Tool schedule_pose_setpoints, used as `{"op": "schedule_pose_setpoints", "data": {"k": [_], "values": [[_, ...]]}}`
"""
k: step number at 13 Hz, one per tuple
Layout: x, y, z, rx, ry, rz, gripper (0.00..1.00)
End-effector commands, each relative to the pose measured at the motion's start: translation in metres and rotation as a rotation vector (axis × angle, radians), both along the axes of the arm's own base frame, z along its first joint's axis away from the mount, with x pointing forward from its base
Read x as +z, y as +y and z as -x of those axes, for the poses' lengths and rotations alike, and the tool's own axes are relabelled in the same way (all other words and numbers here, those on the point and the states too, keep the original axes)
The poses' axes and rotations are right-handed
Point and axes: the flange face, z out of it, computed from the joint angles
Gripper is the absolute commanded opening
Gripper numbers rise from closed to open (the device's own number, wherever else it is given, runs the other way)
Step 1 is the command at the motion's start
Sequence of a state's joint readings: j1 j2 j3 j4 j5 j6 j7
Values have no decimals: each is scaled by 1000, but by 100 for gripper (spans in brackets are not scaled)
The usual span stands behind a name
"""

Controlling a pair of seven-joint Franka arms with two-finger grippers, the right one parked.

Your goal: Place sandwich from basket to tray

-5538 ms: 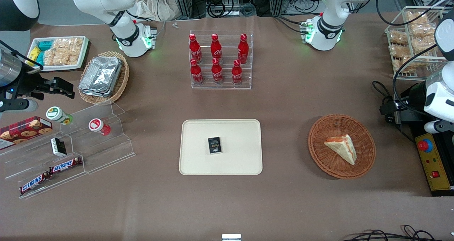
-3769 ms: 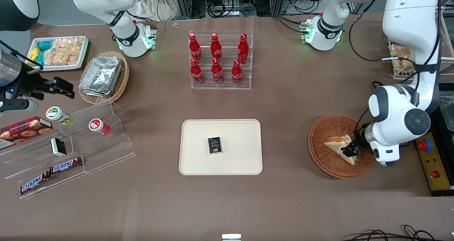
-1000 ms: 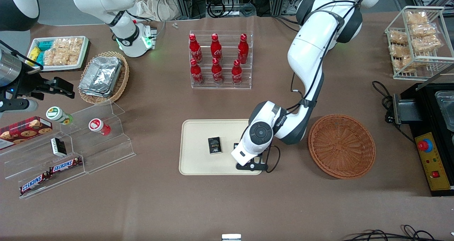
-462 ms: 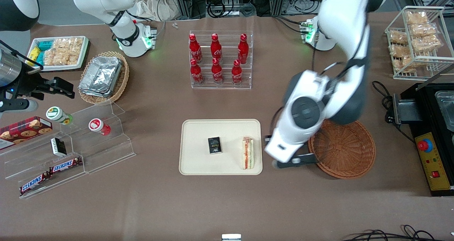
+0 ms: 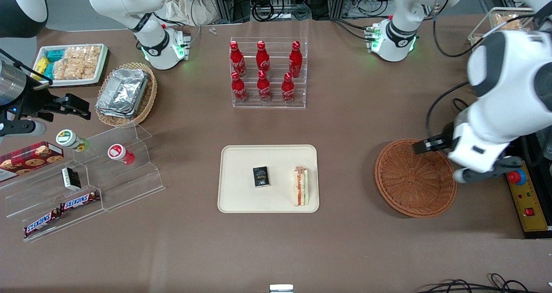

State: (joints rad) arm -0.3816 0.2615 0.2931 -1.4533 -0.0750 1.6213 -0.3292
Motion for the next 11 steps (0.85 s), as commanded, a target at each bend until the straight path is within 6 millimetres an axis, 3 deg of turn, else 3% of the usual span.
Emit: {"op": "schedule_pose_setpoints", "data": {"k": [1, 4, 5, 8, 11], "values": [[-14, 40, 25, -22, 1, 22, 100], [-38, 64, 55, -61, -75, 14, 100], [-38, 71, 56, -81, -80, 14, 100], [-13, 114, 39, -88, -128, 11, 100], [-4, 113, 17, -80, -67, -10, 100]]}}
